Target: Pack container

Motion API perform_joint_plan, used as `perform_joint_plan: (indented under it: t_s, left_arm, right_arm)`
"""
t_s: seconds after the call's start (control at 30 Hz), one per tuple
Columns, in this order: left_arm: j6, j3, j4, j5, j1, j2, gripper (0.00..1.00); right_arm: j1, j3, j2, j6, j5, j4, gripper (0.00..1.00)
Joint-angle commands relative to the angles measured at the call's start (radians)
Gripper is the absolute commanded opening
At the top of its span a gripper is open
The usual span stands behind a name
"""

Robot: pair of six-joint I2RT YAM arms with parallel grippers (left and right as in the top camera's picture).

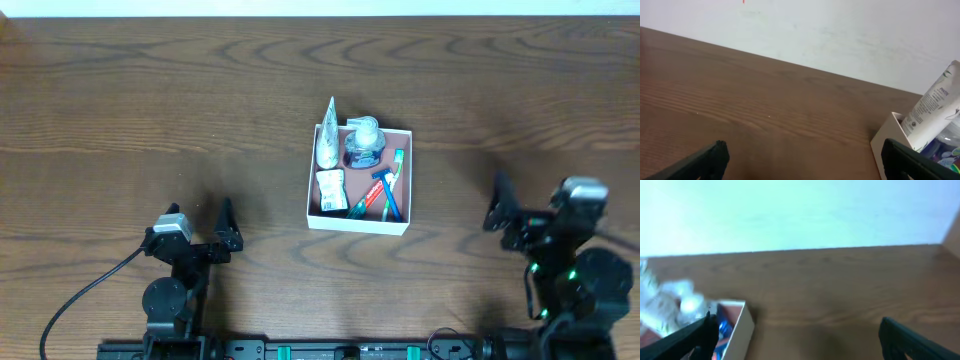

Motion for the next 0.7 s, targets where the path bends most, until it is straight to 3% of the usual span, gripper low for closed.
perform_joint_plan:
  t_s: [0.0, 0.33, 0.67]
  left_arm:
    - [0.017, -0.014, -0.038, 0.006, 0.005, -0.005, 0.98]
    - [0.017, -0.014, -0.038, 0.006, 0.005, -0.005, 0.98]
    - [0.017, -0.014, -0.038, 0.006, 0.005, -0.005, 0.98]
  right_arm:
    - [0.008, -0.093, -0.094, -0.127, -0.084, 0.031, 0.99]
    - [0.008, -0.346, -0.338, -0.137, -0.080, 0.154, 0.99]
    - [0.008, -0.485, -0.336, -0.137, -0.079, 0.311, 0.99]
